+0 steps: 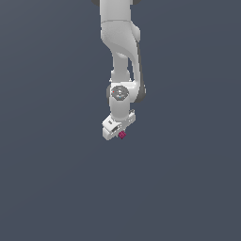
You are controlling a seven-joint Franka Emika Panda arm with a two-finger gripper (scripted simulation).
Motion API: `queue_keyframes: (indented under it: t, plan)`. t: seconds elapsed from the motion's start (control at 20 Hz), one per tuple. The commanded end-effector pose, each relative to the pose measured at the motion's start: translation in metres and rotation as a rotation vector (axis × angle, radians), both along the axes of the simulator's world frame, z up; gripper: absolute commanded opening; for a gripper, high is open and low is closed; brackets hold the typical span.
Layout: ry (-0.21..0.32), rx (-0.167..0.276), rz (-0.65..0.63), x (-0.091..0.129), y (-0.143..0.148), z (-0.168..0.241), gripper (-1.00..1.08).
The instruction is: Pick up the object and move it to a goal position.
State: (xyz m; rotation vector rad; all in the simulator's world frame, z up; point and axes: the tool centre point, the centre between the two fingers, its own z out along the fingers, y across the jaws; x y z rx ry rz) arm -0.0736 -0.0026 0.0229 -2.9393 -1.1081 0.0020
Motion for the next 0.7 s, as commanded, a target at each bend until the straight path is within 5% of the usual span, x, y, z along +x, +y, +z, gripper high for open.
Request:
queue_keyframes:
  t: [0.0, 0.65]
  plan:
    - [-0.001, 0.000, 0.001, 0.004, 0.006, 0.010, -1.00]
    - [-0.001, 0.000, 0.001, 0.042, 0.063, 0.103, -1.00]
